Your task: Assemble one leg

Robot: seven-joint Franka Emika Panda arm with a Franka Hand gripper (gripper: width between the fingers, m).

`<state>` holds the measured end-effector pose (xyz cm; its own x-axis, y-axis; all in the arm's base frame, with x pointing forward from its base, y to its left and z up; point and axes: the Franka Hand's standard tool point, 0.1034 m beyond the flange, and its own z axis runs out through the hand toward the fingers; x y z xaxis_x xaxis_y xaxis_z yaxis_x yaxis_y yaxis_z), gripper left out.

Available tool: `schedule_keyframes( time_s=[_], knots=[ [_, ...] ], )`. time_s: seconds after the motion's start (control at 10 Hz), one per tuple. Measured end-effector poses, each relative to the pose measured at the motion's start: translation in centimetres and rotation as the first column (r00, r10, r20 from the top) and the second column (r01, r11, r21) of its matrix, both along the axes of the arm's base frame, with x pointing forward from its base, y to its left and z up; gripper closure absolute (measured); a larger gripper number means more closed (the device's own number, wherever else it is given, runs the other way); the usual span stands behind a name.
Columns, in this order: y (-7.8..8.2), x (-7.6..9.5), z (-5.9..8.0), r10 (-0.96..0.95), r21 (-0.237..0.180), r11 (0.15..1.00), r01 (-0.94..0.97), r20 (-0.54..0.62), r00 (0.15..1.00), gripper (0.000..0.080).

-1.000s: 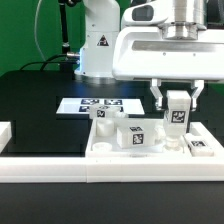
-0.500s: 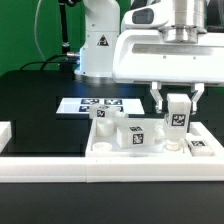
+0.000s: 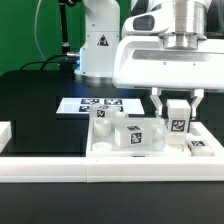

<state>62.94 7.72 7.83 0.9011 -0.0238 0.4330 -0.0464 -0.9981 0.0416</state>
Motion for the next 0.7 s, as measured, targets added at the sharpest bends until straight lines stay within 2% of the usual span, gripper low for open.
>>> schedule_keyframes(
  time_s=[0.4, 0.5, 0.6, 0.7],
  knots=[
    [0.22, -0.56, -0.41, 0.008, -0.002, 1.000, -0.008, 0.021, 1.000, 0.0512],
    [0.22, -0.56, -0.41, 0.008, -0.002, 1.000, -0.008, 0.021, 1.000, 0.0414],
    [0.21, -0.54, -0.35, 0.009, -0.003, 1.000, -0.009, 0.020, 1.000, 0.0279],
    [0.09, -0.53, 0.07, 0.013, -0.004, 1.000, -0.013, 0.009, 1.000, 0.0279]
  ],
)
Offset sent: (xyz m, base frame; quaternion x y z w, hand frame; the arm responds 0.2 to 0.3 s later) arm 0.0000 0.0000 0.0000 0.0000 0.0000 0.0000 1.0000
